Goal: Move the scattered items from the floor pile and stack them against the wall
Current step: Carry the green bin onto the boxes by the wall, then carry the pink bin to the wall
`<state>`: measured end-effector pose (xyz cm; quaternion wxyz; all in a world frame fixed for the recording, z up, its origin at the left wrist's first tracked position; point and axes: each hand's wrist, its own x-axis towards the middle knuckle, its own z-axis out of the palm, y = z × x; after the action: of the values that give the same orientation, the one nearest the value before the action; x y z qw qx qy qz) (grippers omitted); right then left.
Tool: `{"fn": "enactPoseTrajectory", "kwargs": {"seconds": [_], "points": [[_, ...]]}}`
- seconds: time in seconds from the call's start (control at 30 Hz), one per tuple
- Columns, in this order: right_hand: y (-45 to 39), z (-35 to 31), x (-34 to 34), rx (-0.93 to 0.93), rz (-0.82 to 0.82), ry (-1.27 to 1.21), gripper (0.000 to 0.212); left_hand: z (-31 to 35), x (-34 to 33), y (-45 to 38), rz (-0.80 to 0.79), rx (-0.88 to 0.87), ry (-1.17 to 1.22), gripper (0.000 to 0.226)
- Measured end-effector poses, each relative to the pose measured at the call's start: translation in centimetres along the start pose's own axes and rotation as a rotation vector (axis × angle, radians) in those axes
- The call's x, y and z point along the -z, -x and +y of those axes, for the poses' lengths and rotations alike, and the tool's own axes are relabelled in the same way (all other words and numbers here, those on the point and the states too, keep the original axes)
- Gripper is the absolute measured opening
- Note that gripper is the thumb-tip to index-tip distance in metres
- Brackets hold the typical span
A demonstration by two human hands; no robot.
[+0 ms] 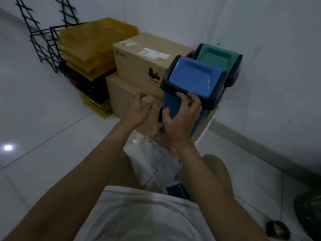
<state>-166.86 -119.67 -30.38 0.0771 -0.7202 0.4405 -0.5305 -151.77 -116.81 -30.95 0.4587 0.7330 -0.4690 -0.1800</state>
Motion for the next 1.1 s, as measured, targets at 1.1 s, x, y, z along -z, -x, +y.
{"fn": "enactPoseTrajectory", "kwargs": {"seconds": [1.1], "points": [[-20.9,-41.7,3.5,-0.360,-1.713,-0.209,0.034,25.8,41.5,8.8,0.009,0.910,0.114,0.040]]}}
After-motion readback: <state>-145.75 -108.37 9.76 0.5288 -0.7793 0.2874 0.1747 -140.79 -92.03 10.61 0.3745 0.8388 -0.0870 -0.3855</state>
